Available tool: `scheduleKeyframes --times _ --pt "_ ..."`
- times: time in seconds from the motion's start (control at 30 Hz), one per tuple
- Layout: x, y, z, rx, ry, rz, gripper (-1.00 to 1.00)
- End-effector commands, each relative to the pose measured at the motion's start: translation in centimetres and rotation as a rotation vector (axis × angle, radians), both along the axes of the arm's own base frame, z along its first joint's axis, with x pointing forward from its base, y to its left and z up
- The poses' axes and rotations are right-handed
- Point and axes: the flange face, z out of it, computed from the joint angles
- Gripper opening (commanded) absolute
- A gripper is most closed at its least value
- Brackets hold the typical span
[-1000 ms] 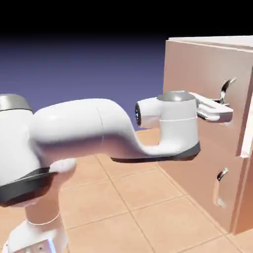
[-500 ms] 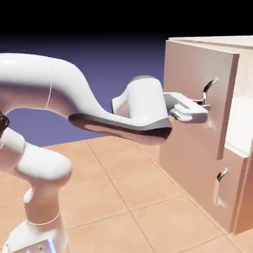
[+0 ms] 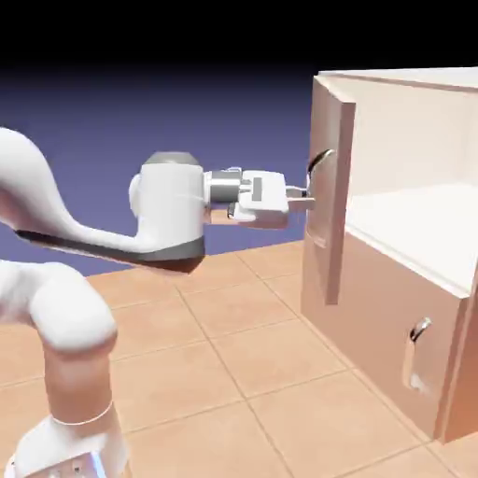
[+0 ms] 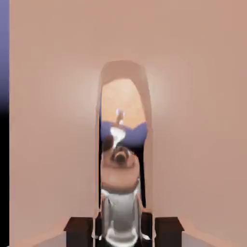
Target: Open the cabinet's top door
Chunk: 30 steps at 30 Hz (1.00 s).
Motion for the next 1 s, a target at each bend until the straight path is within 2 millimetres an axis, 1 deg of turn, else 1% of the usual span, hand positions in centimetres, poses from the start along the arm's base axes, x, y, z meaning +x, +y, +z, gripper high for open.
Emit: scheduleKeyframes --times 0.0,0.2,0.57,0.8,0.97 --pt "-0.5 0.5 0.0 0.0 0.0 -0.013 -1.0" --pt "-3.1 3.5 0.0 0.0 0.0 -0.093 -1.0" --pt "-7.1 9.0 0.0 0.0 0.0 -0.231 -1.0" --pt "-9.4 13.4 0.0 0.0 0.0 -0.331 -1.0" --pt "-11.1 17.2 0.0 0.001 0.0 -0.415 -1.0"
